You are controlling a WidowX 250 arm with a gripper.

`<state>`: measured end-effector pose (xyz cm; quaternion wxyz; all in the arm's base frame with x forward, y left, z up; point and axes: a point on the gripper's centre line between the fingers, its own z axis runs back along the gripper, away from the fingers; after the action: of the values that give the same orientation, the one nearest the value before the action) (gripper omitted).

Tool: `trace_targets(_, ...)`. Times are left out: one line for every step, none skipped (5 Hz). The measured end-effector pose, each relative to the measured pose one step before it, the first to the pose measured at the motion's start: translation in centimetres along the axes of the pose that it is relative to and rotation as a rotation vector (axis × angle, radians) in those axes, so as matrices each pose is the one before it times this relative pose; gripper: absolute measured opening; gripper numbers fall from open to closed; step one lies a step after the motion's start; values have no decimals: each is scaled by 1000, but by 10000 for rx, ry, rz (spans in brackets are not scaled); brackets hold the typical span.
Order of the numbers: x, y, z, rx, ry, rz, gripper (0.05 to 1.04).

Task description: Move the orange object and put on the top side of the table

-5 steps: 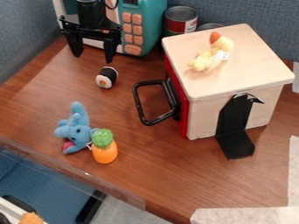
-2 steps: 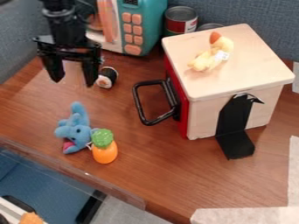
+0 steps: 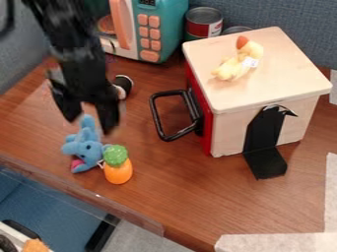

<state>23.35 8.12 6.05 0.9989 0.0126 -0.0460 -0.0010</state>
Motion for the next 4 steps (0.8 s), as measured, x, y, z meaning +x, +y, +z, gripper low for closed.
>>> trace_targets(-1474, -1617, -1562, 167, -281, -698, 1001)
trace_targets(-1155, -1538, -759, 487, -200, -659, 1001)
trace_targets(106, -161, -137, 60, -182, -70, 1001)
trace_targets(62, -48, -462, -65, 109, -17, 1001)
